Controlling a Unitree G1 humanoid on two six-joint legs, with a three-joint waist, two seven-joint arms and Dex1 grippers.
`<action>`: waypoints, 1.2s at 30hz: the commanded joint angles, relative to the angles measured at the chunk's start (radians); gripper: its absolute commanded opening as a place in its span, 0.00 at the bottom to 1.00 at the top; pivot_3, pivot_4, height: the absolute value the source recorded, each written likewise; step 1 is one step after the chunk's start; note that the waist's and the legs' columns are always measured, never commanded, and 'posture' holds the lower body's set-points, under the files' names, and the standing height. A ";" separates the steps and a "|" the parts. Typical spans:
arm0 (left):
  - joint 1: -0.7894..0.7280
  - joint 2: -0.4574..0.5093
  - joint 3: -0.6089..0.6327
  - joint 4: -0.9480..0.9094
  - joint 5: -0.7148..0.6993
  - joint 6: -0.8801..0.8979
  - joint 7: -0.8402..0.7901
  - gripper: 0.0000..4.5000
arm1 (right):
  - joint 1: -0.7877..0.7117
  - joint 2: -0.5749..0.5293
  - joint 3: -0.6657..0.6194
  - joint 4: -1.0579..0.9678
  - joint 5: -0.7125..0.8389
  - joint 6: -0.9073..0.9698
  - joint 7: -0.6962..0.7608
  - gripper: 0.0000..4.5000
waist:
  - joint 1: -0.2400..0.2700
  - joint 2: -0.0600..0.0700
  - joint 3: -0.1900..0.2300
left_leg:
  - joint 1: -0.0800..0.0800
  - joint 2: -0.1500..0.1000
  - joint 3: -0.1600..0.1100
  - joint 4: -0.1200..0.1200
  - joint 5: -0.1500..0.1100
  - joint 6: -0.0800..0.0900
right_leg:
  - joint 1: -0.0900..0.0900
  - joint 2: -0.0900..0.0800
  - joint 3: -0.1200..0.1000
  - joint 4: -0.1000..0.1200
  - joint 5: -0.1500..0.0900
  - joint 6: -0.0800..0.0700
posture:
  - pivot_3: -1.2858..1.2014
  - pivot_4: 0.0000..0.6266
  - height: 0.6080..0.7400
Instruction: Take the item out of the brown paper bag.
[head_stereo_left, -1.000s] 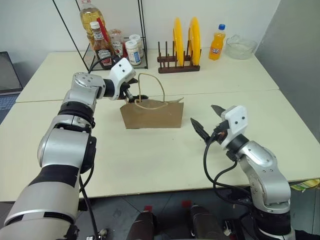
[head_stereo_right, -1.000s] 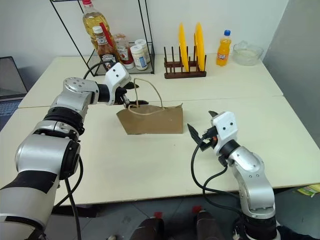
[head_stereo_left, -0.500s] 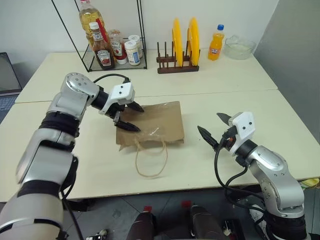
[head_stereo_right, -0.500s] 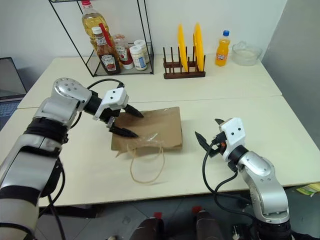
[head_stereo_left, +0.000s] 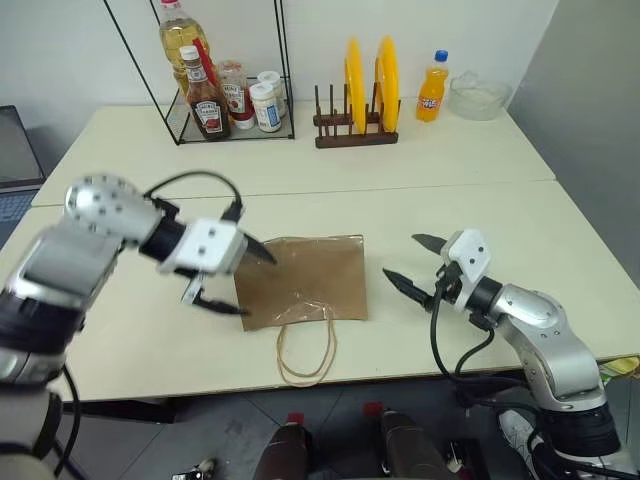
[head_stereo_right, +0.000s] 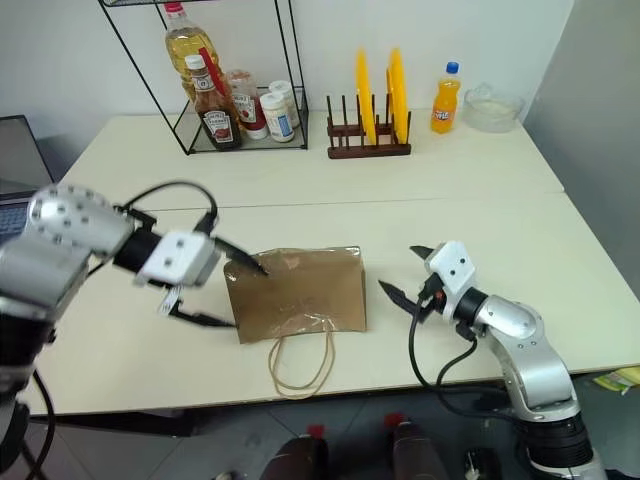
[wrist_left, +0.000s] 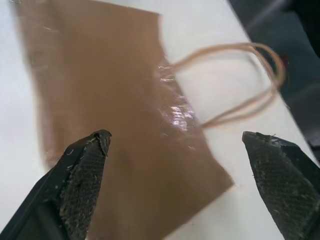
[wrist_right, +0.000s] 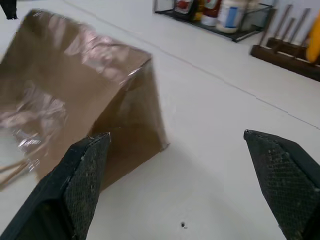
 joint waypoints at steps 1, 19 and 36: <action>0.071 -0.024 0.051 -0.047 0.010 -0.056 0.059 1.00 | 0.021 -0.052 0.007 0.006 0.004 -0.113 0.082 1.00 | 0.006 0.000 0.000 | 0.000 0.000 0.001 0.000 0.000 0.000 | 0.000 0.000 0.000 -0.001 0.000 0.000 | 0.52 0.24 1.00; 0.124 -0.358 -0.037 -0.018 0.035 0.109 0.236 0.74 | 0.007 -0.182 0.044 0.119 -0.069 -0.449 0.237 1.00 | 0.024 -0.001 0.000 | 0.001 0.000 0.002 0.002 0.000 0.000 | 0.003 0.002 0.000 -0.001 0.000 0.000 | 0.52 0.24 1.00; -0.039 -0.490 0.183 -0.017 -0.212 0.625 0.514 0.02 | -0.108 -0.120 0.298 0.516 -0.447 -1.305 0.133 1.00 | 0.024 -0.001 0.000 | 0.002 0.001 0.002 0.005 0.001 -0.002 | 0.004 0.002 0.000 0.000 0.000 0.001 | 0.52 0.24 1.00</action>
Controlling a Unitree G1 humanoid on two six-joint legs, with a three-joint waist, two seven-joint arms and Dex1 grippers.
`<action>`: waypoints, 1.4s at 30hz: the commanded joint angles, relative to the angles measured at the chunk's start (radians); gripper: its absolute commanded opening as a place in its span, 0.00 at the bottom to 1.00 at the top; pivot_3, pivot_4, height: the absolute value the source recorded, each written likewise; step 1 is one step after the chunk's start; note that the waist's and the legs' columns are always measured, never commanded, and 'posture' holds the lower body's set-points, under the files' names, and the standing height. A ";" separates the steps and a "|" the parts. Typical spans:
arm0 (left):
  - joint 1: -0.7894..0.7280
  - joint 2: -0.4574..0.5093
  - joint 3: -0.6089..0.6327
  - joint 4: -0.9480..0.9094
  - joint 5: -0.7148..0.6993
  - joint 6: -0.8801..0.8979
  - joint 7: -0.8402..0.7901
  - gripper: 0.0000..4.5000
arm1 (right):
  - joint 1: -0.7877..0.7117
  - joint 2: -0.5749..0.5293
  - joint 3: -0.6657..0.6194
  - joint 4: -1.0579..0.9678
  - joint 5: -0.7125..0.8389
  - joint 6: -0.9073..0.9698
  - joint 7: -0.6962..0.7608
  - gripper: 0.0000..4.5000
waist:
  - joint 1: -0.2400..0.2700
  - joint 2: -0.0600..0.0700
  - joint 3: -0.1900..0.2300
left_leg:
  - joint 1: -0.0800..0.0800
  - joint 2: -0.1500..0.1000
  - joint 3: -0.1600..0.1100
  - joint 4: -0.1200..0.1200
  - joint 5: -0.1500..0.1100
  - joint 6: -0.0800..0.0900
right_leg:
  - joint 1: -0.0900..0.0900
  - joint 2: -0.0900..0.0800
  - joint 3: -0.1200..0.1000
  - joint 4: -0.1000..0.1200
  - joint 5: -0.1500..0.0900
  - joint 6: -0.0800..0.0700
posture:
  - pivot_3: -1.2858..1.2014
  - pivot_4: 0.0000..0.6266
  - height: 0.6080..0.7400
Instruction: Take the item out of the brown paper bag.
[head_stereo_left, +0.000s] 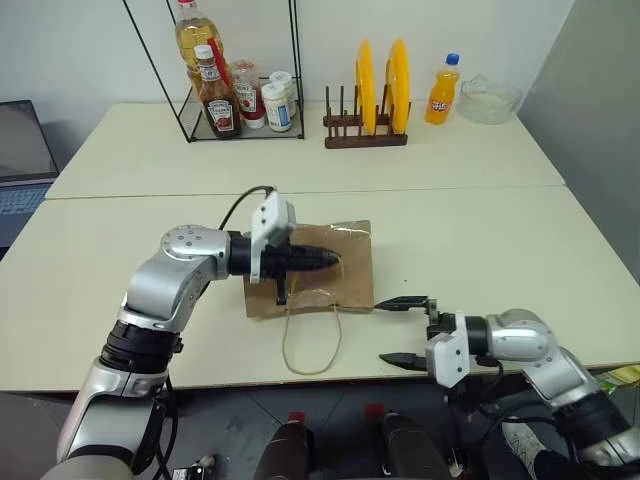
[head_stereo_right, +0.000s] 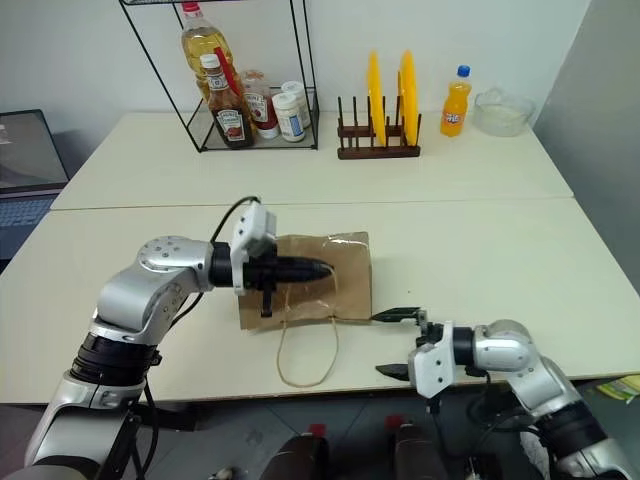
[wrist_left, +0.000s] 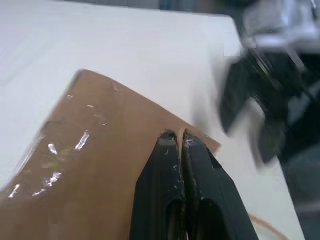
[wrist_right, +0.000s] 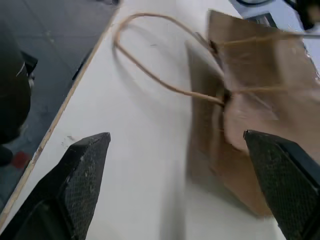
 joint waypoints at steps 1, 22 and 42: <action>-0.029 -0.022 0.043 -0.007 -0.025 0.033 0.060 0.02 | -0.057 0.023 0.029 0.080 -0.089 -0.169 -0.080 1.00 | 0.000 0.000 0.000 | 0.000 0.000 0.000 0.000 0.001 -0.001 | 0.000 0.000 0.000 0.000 0.000 0.000 | 0.52 0.24 1.00; -0.070 -0.036 0.046 0.012 -0.031 0.069 0.097 0.00 | -0.334 0.225 0.167 0.423 -0.425 -0.351 -0.474 0.79 | -0.001 0.000 0.000 | 0.000 -0.001 0.000 0.005 0.001 -0.003 | 0.000 0.000 0.001 0.003 0.000 0.000 | 0.52 0.24 1.00; -0.329 -0.016 0.067 0.307 0.012 0.028 0.093 0.00 | -0.366 0.168 0.346 0.539 -0.429 -0.258 -0.306 0.01 | -0.003 -0.001 -0.001 | 0.000 -0.002 -0.001 0.007 0.001 -0.002 | 0.001 0.000 0.000 0.005 0.000 0.000 | 0.52 0.24 1.00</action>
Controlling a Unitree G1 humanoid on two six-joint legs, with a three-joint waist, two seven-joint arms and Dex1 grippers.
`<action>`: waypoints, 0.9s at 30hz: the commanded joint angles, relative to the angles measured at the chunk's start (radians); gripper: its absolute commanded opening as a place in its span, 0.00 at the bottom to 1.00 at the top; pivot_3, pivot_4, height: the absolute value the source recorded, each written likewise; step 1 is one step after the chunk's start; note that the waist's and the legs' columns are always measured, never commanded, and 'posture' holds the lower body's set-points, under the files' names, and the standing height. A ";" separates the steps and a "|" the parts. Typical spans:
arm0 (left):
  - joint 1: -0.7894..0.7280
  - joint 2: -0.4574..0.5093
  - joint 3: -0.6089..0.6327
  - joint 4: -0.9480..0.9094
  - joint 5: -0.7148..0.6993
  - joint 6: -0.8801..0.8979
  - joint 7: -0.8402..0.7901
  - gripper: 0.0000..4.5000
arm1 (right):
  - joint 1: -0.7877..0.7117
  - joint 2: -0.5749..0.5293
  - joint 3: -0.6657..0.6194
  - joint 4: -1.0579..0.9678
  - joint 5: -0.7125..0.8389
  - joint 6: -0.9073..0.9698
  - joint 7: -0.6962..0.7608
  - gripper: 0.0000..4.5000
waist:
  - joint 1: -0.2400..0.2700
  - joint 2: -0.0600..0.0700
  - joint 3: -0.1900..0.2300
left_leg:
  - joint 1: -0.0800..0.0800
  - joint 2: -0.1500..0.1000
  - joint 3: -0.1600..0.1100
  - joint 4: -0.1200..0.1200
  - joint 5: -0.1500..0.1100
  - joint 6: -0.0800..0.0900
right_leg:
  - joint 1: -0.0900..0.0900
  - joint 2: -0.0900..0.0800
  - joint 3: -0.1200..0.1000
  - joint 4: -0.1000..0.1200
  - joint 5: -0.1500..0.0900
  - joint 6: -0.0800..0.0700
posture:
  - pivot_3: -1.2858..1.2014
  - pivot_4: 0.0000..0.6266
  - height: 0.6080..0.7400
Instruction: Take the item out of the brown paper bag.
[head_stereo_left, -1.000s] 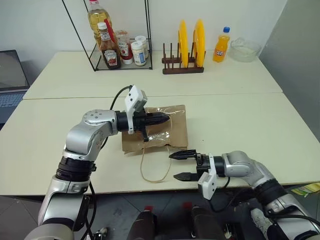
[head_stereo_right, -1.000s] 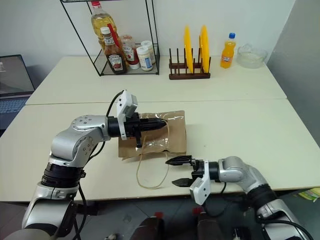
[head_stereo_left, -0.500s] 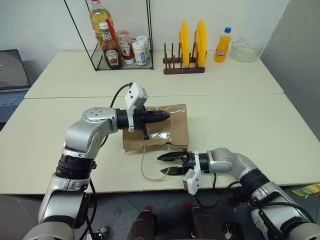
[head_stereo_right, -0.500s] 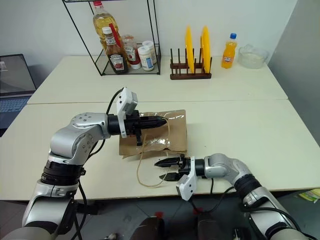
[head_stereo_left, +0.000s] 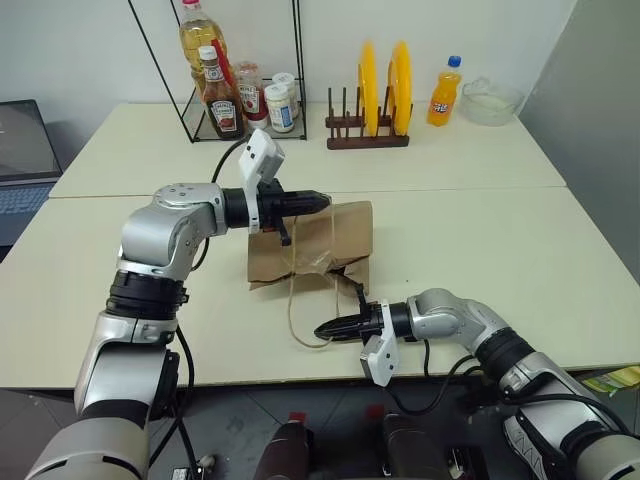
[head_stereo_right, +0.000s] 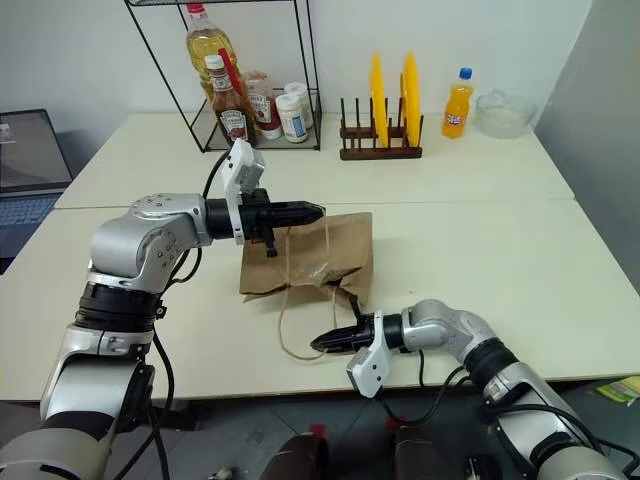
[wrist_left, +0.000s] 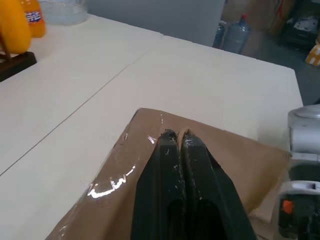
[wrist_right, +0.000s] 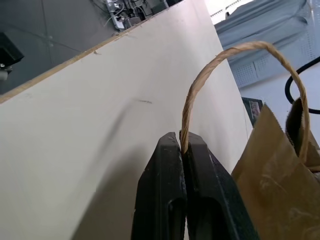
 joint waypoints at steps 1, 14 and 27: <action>-0.078 0.003 0.042 0.032 0.019 -0.064 0.005 0.00 | 0.022 -0.043 0.066 0.065 -0.059 0.025 0.064 0.01 | 0.001 -0.001 -0.001 | 0.000 0.000 0.000 0.000 0.000 0.000 | 0.000 0.000 0.000 0.000 0.000 0.000 | 0.52 0.24 1.00; -0.204 -0.022 -0.003 0.198 0.121 -0.243 -0.083 0.00 | -0.001 -0.059 0.100 0.089 -0.052 0.040 0.086 0.01 | 0.001 -0.003 -0.002 | 0.000 0.000 0.000 0.001 0.000 0.000 | 0.000 0.000 0.000 0.000 0.000 0.000 | 0.52 0.24 1.00; -0.287 -0.042 0.000 0.334 0.185 -0.361 -0.118 0.00 | -0.014 -0.061 0.115 0.110 -0.032 0.051 0.127 0.01 | 0.000 -0.003 -0.002 | 0.000 -0.001 0.000 0.001 0.000 0.000 | 0.001 0.000 0.000 0.001 0.000 0.001 | 0.52 0.24 1.00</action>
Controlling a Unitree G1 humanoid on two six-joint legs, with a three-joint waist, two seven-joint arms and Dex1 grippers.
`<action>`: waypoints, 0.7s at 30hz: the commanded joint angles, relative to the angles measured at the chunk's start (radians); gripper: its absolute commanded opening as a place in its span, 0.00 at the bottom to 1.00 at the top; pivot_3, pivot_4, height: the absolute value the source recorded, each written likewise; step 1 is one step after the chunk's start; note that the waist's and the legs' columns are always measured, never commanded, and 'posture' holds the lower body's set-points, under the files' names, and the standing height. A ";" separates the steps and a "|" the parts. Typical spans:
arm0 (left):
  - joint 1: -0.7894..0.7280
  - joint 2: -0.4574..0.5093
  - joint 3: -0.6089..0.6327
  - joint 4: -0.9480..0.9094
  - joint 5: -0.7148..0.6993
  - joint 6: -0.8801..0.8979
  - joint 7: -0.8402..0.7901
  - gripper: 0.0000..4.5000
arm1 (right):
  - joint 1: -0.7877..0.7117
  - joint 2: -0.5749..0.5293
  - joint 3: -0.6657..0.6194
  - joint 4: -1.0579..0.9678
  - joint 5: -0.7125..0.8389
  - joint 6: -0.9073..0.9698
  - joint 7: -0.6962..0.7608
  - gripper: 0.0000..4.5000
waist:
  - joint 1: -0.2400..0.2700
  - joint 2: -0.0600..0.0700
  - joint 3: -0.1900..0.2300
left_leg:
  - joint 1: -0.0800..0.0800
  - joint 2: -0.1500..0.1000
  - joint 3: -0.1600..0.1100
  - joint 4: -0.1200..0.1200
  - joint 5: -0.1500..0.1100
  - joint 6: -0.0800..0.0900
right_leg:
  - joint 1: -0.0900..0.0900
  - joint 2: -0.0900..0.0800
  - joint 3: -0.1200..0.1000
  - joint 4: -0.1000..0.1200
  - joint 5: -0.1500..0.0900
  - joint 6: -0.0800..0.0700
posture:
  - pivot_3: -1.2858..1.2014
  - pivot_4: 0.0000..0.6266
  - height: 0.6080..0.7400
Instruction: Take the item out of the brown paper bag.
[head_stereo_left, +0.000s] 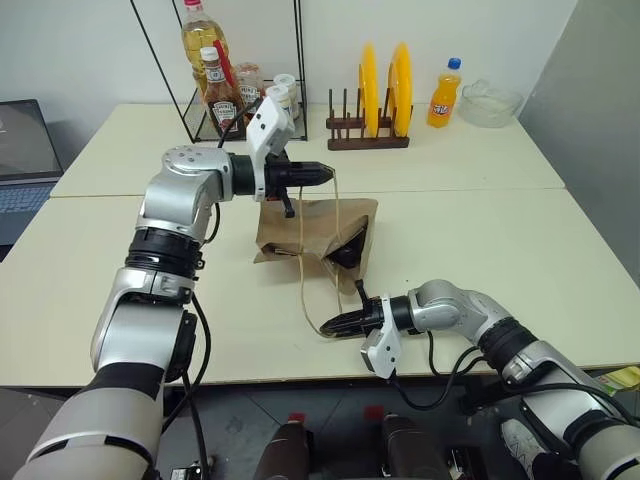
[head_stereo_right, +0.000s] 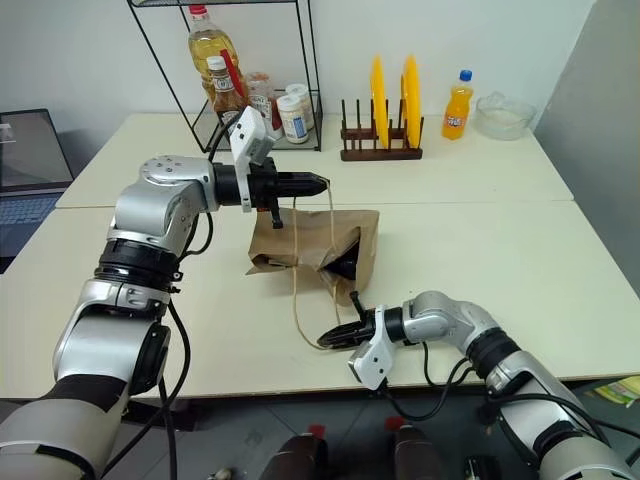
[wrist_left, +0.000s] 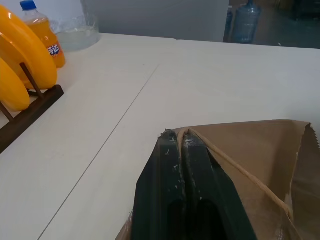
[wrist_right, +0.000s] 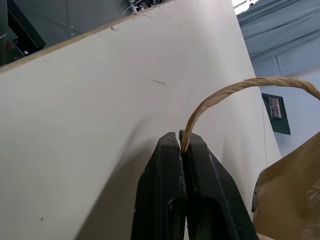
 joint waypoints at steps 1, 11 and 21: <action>-0.081 0.011 0.047 0.007 0.007 -0.059 0.013 0.00 | 0.041 -0.037 0.071 0.085 -0.061 0.023 0.074 0.01 | 0.000 0.000 0.000 | 0.000 0.000 0.000 0.000 0.000 0.000 | 0.000 0.000 0.000 0.000 0.000 0.000 | 0.52 0.24 1.00; -0.126 0.007 0.051 0.089 0.041 -0.118 0.009 0.00 | 0.040 -0.049 0.082 0.094 -0.079 0.004 0.077 0.01 | 0.001 0.000 0.000 | 0.000 0.000 0.000 0.000 0.000 0.000 | 0.000 0.000 0.000 0.000 0.000 0.000 | 0.52 0.24 1.00; -0.204 -0.015 0.069 0.196 0.065 -0.173 0.039 0.00 | 0.013 -0.044 0.106 0.127 -0.122 0.000 0.066 0.01 | 0.000 0.000 0.000 | 0.000 -0.002 0.000 0.001 0.000 0.000 | 0.000 0.000 0.000 0.000 0.000 0.000 | 0.52 0.24 1.00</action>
